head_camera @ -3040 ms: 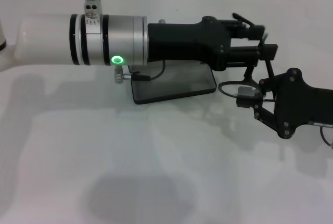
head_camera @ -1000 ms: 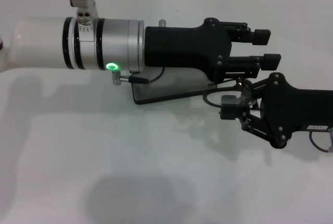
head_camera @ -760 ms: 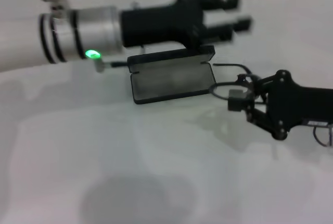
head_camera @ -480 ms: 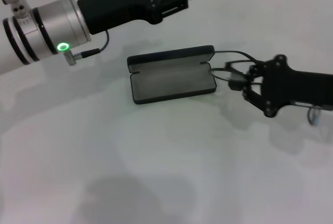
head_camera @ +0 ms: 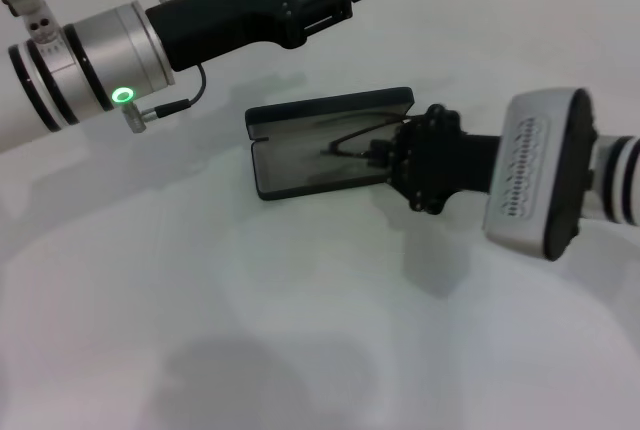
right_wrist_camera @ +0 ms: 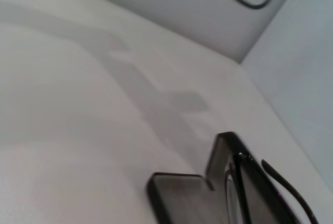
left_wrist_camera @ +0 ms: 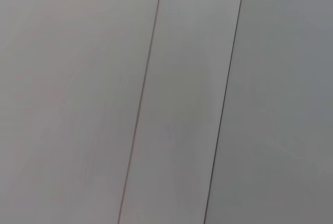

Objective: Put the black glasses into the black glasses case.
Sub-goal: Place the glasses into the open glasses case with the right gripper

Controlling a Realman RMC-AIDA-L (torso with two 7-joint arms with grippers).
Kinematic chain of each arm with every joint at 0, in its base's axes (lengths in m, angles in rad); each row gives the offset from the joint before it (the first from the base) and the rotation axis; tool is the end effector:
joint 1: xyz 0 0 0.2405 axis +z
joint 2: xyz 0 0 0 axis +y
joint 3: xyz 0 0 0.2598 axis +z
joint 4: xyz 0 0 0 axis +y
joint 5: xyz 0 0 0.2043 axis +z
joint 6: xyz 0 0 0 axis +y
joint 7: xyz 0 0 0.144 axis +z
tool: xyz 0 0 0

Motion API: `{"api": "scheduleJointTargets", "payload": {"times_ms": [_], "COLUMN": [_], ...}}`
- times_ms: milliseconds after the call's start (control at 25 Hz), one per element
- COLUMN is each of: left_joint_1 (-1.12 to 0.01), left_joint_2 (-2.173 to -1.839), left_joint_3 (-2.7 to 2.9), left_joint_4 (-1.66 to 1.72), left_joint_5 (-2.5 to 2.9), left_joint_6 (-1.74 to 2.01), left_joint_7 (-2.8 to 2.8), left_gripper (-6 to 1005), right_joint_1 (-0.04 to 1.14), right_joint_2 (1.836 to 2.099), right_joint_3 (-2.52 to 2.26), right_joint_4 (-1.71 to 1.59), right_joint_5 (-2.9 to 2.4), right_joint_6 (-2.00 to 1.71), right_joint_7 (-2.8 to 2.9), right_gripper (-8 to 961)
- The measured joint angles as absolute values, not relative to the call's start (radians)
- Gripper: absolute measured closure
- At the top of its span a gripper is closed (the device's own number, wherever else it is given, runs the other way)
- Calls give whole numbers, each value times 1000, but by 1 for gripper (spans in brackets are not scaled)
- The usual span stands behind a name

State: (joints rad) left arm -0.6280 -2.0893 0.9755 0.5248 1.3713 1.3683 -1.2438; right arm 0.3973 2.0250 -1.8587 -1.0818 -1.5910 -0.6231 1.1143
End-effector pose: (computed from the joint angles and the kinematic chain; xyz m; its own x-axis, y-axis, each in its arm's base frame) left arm -0.1863 0.3754 -0.0121 0.6123 0.1412 0.7779 0.4480 -0.8727 -0.1941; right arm 0.1808 0.3440 -0.0849 0.9487 0.3152 -0.0251 0.2577 -0.8168 -0.5161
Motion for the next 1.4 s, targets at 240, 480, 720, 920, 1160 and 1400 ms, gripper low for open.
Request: {"api": "scheduleJointTargets", "payload": {"times_ms": [240, 480, 720, 920, 1160, 1400], "left_joint_1": [-636, -645, -646, -646, -647, -652], "left_joint_2": [-2091, -2091, -2091, -2091, -2091, -2091], "left_joint_3": [976, 980, 980, 979, 979, 980], "left_joint_4": [515, 505, 505, 505, 502, 501], "left_joint_5": [1371, 1371, 1375, 1377, 1379, 1381], "left_joint_6": [1368, 1358, 1357, 1357, 1357, 1358], "left_joint_7": [-1242, -1238, -1237, -1234, -1222, -1221], "left_gripper": [436, 436, 437, 437, 437, 436], "right_joint_1": [434, 511, 552, 557, 557, 553], "right_joint_2": [2028, 2028, 2028, 2028, 2028, 2028], "right_joint_3": [-2006, -2135, -2141, -2143, -2149, -2146], "right_joint_4": [-1055, -1005, -972, -961, -960, -960], "right_joint_5": [-1596, -1565, -1565, -1565, -1565, -1564], "right_joint_6": [-443, -275, -269, -277, -277, -275], "right_joint_7": [1116, 1177, 1232, 1233, 1234, 1235], "right_gripper": [803, 783, 763, 746, 726, 711]}}
